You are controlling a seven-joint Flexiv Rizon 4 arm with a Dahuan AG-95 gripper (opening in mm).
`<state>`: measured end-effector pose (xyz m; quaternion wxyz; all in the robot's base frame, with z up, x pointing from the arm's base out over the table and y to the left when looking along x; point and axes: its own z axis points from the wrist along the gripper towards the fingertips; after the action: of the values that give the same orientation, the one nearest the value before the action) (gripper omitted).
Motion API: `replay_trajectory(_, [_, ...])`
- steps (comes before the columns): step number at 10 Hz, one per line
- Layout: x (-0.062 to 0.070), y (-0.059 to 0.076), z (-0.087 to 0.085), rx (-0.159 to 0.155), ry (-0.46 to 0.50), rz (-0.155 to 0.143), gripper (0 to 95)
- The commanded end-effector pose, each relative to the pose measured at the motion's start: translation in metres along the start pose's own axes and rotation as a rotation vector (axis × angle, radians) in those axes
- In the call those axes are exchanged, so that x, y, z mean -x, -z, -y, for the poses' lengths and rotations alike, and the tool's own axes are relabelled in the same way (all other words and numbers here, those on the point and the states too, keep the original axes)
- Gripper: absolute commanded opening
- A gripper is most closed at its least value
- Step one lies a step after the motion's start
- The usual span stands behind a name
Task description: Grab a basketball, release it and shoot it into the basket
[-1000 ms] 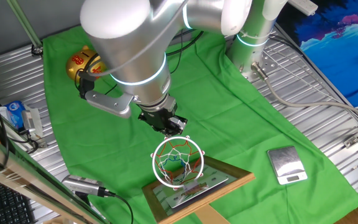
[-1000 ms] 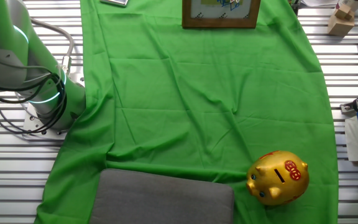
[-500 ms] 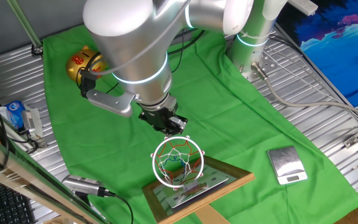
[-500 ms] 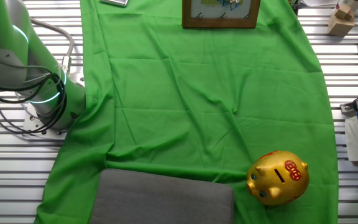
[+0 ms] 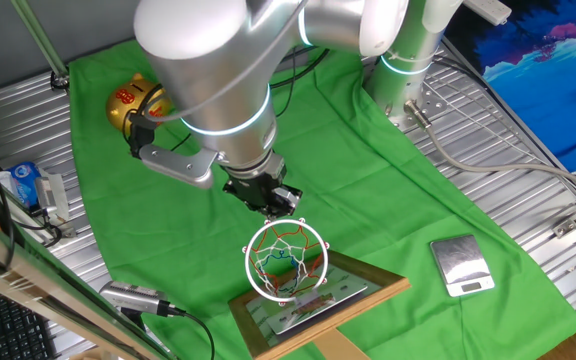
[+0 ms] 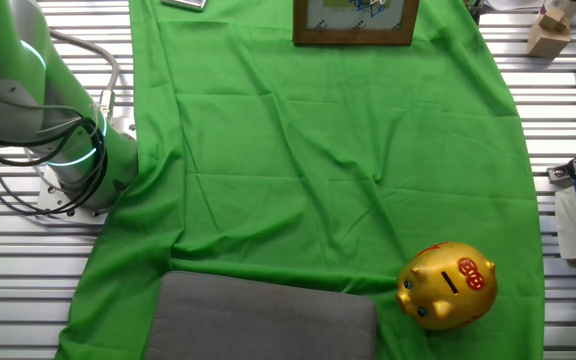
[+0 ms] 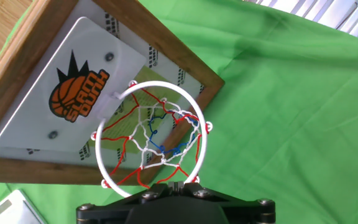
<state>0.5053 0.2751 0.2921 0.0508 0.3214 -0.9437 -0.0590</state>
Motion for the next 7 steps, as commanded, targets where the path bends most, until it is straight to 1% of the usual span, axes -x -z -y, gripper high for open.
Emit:
replay_trajectory(1, [0.0, 0.0, 0.0, -0.001, 0.01, -0.002, 0.0])
replay_trajectory(2, [0.0, 0.0, 0.0, -0.003, 0.021, -0.003, 0.0])
replay_trajectory(3, [-0.003, 0.0, 0.003, -0.002, 0.024, -0.007, 0.0])
replay_trajectory(4, [-0.006, 0.0, 0.006, 0.0, 0.038, -0.004, 0.0])
replay_trajectory(6, [-0.014, -0.01, 0.029, 0.013, 0.082, 0.012, 0.0])
replay_trajectory(7, [-0.018, -0.018, 0.051, 0.015, 0.12, 0.015, 0.0])
